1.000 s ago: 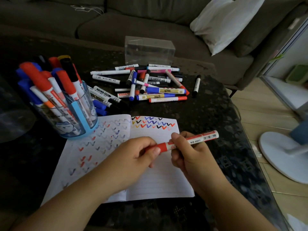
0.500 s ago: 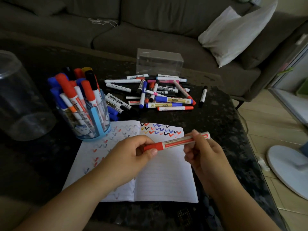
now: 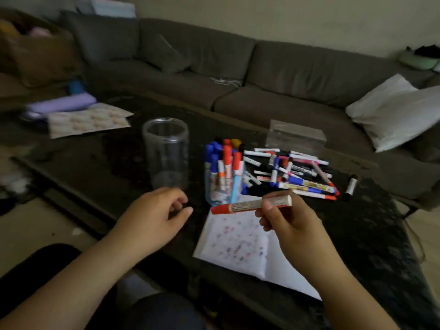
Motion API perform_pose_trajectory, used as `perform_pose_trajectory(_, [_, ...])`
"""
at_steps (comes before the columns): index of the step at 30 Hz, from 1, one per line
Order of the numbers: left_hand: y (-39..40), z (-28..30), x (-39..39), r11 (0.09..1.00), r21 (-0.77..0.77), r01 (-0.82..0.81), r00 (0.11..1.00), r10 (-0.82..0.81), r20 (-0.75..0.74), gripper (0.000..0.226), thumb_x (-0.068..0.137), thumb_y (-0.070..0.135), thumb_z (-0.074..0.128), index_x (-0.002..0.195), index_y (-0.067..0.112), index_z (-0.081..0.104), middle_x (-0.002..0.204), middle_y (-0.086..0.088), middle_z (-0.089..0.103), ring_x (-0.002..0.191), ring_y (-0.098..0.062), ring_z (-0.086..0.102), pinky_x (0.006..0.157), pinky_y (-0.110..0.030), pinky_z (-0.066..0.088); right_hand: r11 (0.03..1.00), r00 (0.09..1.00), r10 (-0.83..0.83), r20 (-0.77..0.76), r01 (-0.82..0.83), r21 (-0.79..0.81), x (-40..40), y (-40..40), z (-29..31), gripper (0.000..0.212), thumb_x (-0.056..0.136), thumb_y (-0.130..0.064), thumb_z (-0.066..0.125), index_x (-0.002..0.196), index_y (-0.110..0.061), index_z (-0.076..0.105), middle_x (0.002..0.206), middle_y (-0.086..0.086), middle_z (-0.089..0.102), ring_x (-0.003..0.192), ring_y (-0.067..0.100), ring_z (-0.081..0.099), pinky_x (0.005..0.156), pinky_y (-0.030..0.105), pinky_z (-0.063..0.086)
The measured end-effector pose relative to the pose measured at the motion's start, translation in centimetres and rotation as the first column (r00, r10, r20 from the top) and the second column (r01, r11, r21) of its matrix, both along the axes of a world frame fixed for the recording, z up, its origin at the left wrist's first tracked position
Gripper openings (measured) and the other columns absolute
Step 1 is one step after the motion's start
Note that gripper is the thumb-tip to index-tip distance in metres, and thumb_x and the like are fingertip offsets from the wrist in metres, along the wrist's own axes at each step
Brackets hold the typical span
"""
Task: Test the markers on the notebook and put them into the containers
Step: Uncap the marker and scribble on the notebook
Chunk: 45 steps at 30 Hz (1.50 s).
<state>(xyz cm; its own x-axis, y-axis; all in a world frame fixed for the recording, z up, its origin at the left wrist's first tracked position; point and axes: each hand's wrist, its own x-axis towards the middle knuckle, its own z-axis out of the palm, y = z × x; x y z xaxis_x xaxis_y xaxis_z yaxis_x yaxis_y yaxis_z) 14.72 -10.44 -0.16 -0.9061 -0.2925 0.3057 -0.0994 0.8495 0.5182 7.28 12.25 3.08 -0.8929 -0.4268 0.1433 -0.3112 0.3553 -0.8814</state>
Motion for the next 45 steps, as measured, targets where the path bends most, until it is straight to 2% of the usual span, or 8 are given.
perform_pose_trajectory(6, [-7.6, -2.1, 15.2, 0.93, 0.015, -0.366, 0.93, 0.366, 0.038, 0.016, 0.083, 0.032, 0.065, 0.096, 0.023, 0.065, 0.087, 0.012, 0.062, 0.083, -0.008, 0.061, 0.071, -0.025, 0.048, 0.947, 0.945, 0.318, -0.075, -0.314, 0.064, 6.5, -11.3, -0.8, 0.005, 0.091, -0.029, 0.056, 0.086, -0.028, 0.057, 0.07, -0.004, 0.066, 0.066, 0.006, 0.062, 0.063, 0.022, 0.051])
perform_pose_trajectory(10, [-10.0, -3.4, 22.4, 0.865, 0.044, -0.5, 0.866, 0.498, 0.054, 0.023, 0.086, 0.033, 0.06, 0.106, 0.023, 0.065, 0.088, 0.018, 0.06, 0.083, 0.002, 0.057, 0.071, -0.014, 0.043, 0.878, 0.894, 0.448, -0.011, -0.437, 0.193, 10.3, -18.1, -3.1, 0.007, 0.093, -0.031, 0.054, 0.09, -0.025, 0.057, 0.071, -0.003, 0.067, 0.059, 0.005, 0.06, 0.056, 0.02, 0.046])
perform_pose_trajectory(13, [-10.7, -4.1, 25.1, 0.834, 0.084, -0.545, 0.838, 0.539, 0.087, 0.022, 0.088, 0.033, 0.058, 0.107, 0.023, 0.064, 0.086, 0.022, 0.055, 0.07, 0.002, 0.056, 0.064, -0.011, 0.042, 0.76, 0.835, 0.546, 0.072, -0.53, 0.377, 12.3, -21.9, -4.9, 0.021, 0.095, -0.032, 0.052, 0.112, -0.021, 0.055, 0.096, 0.001, 0.068, 0.072, 0.006, 0.06, 0.057, 0.017, 0.041])
perform_pose_trajectory(16, [-10.9, -4.6, 26.2, 0.825, 0.076, -0.56, 0.828, 0.552, 0.103, 0.022, 0.089, 0.035, 0.056, 0.107, 0.025, 0.063, 0.089, 0.02, 0.057, 0.074, 0.0, 0.057, 0.065, -0.012, 0.043, 0.619, 0.778, 0.575, 0.253, -0.616, 0.487, 13.9, -23.7, -6.0, 0.056, 0.094, -0.033, 0.056, 0.143, -0.019, 0.032, 0.122, -0.002, 0.056, 0.105, 0.009, 0.055, 0.077, 0.013, 0.04])
perform_pose_trajectory(21, [-11.0, -5.0, 25.2, 0.86, 0.033, -0.51, 0.859, 0.506, 0.079, 0.023, 0.088, 0.037, 0.056, 0.106, 0.027, 0.064, 0.088, 0.022, 0.057, 0.081, 0.004, 0.054, 0.068, -0.008, 0.037, 0.681, 0.803, 0.583, 0.125, -0.566, 0.464, 13.8, -22.5, -5.9, 0.039, 0.092, -0.028, 0.059, 0.128, -0.021, 0.047, 0.104, -0.01, 0.053, 0.097, 0.004, 0.052, 0.074, 0.007, 0.039])
perform_pose_trajectory(27, [-8.5, -3.0, 18.7, 0.943, 0.081, -0.323, 0.946, 0.32, 0.044, 0.022, 0.089, 0.038, 0.055, 0.109, 0.028, 0.061, 0.091, 0.023, 0.055, 0.085, 0.006, 0.053, 0.067, -0.006, 0.04, 0.813, 0.875, 0.484, -0.004, -0.448, 0.373, 9.8, -16.7, -3.8, 0.019, 0.091, -0.028, 0.06, 0.106, -0.034, 0.051, 0.094, -0.014, 0.06, 0.084, -0.003, 0.058, 0.072, 0.007, 0.045])
perform_pose_trajectory(32, [-3.9, -1.2, 11.1, 0.99, 0.051, -0.132, 0.991, 0.132, 0.004, 0.019, 0.089, 0.039, 0.055, 0.106, 0.03, 0.059, 0.091, 0.02, 0.054, 0.088, 0.001, 0.054, 0.072, -0.011, 0.042, 0.908, 0.97, 0.239, -0.033, -0.212, 0.361, 5.8, -9.9, -2.7, 0.018, 0.092, -0.027, 0.058, 0.109, -0.028, 0.055, 0.092, -0.013, 0.06, 0.082, 0.0, 0.057, 0.071, 0.009, 0.045])
perform_pose_trajectory(45, [11.4, -0.7, -8.1, 0.942, 0.078, 0.325, 0.945, -0.323, -0.045, 0.018, 0.09, 0.033, 0.054, 0.105, 0.025, 0.059, 0.092, 0.013, 0.056, 0.088, -0.006, 0.054, 0.079, -0.025, 0.047, 0.828, 0.961, -0.277, 0.013, 0.232, 0.51, -4.4, 7.8, -4.3, 0.017, 0.093, -0.032, 0.056, 0.11, -0.034, 0.054, 0.091, -0.021, 0.053, 0.085, -0.001, 0.054, 0.065, 0.01, 0.041])
